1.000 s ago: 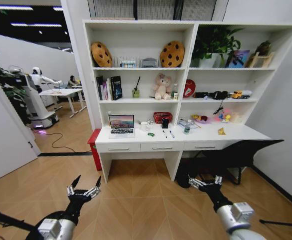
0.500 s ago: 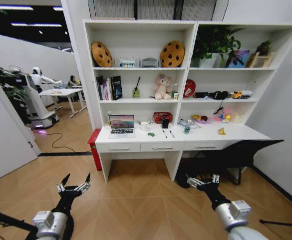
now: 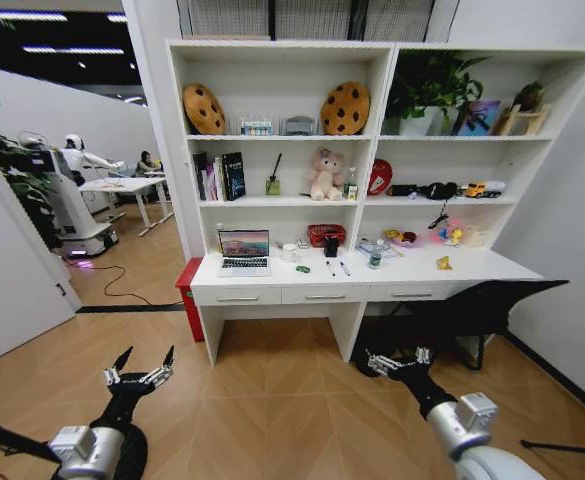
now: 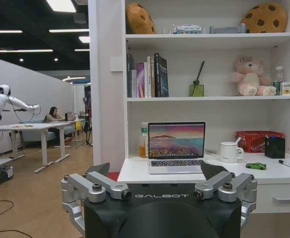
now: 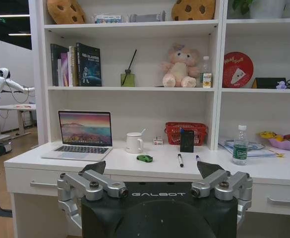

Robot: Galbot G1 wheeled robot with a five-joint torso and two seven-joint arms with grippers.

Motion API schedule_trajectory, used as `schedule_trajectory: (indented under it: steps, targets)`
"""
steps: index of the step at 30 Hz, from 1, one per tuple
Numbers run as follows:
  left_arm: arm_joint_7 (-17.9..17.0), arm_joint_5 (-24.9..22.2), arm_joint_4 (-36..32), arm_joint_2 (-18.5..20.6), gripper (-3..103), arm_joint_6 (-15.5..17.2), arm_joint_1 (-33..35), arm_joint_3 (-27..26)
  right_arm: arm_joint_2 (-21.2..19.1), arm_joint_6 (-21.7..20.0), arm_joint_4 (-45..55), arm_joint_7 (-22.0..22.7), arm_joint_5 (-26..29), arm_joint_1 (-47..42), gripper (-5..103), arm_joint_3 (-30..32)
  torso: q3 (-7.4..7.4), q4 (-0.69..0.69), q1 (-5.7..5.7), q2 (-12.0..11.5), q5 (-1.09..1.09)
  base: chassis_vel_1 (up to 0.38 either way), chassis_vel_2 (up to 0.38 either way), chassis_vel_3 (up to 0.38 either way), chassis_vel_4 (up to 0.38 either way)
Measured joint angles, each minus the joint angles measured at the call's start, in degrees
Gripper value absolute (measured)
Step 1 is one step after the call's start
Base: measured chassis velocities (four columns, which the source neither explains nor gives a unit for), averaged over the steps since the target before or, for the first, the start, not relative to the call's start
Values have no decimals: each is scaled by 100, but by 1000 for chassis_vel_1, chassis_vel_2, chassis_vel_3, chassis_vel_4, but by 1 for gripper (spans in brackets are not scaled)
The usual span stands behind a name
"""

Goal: Organize the objects on the table.

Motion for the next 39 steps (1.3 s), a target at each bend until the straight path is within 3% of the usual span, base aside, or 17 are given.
schedule_trajectory:
  steps: [2,22,24,27,29,33,34,36,37,38,39]
  targets:
    - [24,30,-25,-20,100,-12,47,27,7,10,-30,0,-6,26,100,-10,1,5,0,-1,0,-108,133,144,-111]
    - [-9,146,14,-18,100,9,18,163,-5,97,-243,-25,-12,148,100,-48,3,4,4,-2,5,-259,262,280,-258]
    - [-15,174,21,-47,100,10,15,180,-23,104,-259,-31,-2,161,100,-50,2,2,5,-2,-5,-365,369,387,-355]
    - [-15,191,24,-72,100,11,15,188,-42,105,-272,-33,8,179,100,-56,3,4,6,-3,9,-358,370,350,-340]
    - [-17,220,36,-105,100,10,15,195,-62,105,-283,-37,-8,207,100,-58,1,1,4,-1,-7,-366,351,374,-350]
    - [-21,252,40,-165,100,5,19,205,-80,86,-309,-49,-53,221,100,-71,2,2,4,-1,7,-358,371,361,-357]
    - [-23,265,53,-192,100,3,26,215,-80,98,-319,-59,-82,221,100,-88,1,3,3,-1,-9,-342,331,367,-363]
    - [-27,285,67,-221,100,-3,32,228,-75,138,-344,-71,-124,217,100,-103,2,0,4,-1,-8,-342,372,359,-348]
    - [-31,317,81,-260,100,-25,43,243,-66,186,-381,-98,-186,210,100,-114,3,6,4,-2,12,-327,372,326,-360]
    - [-36,354,113,-292,100,-49,46,265,-57,208,-400,-120,-230,178,100,-118,2,3,4,-1,-1,-291,377,326,-264]
    - [-36,354,113,-292,100,-49,46,265,-57,208,-400,-120,-230,178,100,-118,2,3,4,-1,-1,-291,377,326,-264]
